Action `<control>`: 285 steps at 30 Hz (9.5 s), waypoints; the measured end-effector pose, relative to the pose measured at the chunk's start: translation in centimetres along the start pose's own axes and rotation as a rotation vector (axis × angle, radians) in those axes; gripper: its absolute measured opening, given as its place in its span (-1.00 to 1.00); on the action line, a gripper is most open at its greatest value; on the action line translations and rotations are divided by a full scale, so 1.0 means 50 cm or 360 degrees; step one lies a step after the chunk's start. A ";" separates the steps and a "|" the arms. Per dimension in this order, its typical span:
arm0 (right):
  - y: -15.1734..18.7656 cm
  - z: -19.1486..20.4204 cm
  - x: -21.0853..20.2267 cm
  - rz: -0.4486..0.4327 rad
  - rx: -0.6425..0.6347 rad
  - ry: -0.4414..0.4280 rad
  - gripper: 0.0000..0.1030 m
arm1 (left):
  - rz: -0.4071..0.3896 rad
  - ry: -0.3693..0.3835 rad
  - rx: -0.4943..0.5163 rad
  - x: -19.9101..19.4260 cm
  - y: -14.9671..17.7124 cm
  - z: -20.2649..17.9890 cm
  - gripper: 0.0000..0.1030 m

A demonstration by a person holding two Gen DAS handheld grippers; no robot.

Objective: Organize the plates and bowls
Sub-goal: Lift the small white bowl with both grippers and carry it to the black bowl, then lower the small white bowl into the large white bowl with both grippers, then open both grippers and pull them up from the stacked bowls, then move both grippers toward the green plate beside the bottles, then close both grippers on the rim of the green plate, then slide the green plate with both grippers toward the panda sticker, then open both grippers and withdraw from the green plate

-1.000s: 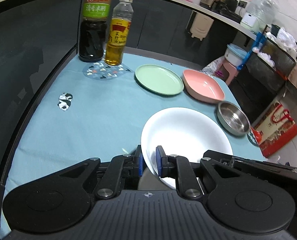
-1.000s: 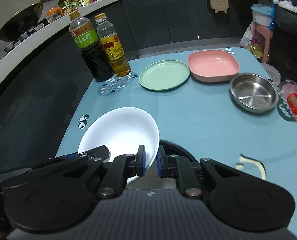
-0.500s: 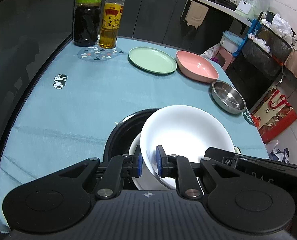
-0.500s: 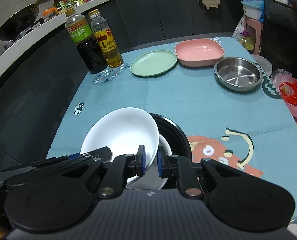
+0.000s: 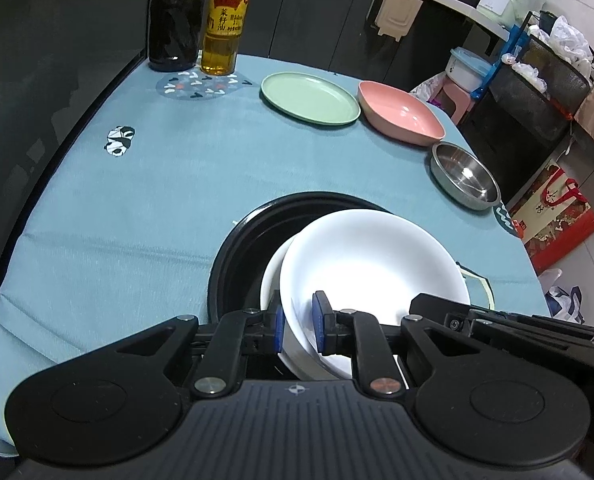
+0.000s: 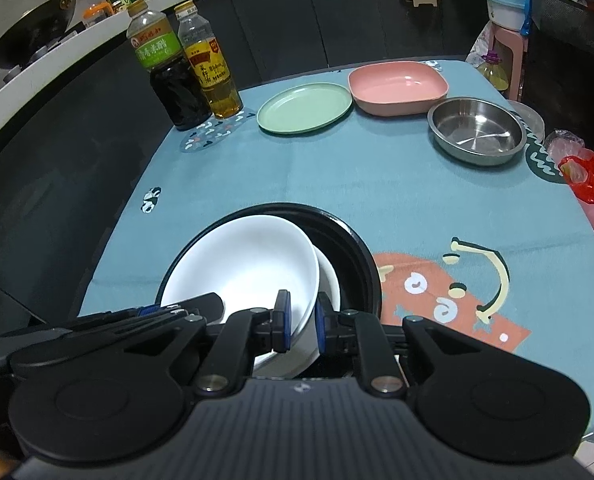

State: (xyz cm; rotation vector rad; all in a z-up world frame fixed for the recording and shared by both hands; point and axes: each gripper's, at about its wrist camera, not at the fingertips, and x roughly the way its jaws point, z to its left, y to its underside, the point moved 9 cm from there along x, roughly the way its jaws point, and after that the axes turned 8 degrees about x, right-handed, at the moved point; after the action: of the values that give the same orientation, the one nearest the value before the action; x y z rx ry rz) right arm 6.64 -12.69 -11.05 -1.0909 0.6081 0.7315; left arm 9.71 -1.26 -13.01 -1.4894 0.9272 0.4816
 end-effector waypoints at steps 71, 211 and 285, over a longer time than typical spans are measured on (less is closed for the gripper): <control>-0.036 0.001 -0.012 -0.0082 0.0046 -0.0030 -0.49 | -0.0104 -0.0102 0.0016 -0.036 -0.034 0.042 -0.64; -0.140 0.207 0.196 0.0012 -0.0321 0.0026 -0.50 | -0.0315 -0.0255 -0.0195 0.078 -0.171 0.297 -0.54; -0.162 0.071 0.188 0.0057 -0.0137 0.0050 -0.49 | -0.0160 -0.0294 0.0084 0.130 -0.205 0.132 -0.49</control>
State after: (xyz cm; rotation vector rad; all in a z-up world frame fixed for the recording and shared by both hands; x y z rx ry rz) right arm 19.07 -9.52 -12.34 -1.1753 0.6286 0.7787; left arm 22.99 2.60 -12.59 -1.4109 0.7116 0.5082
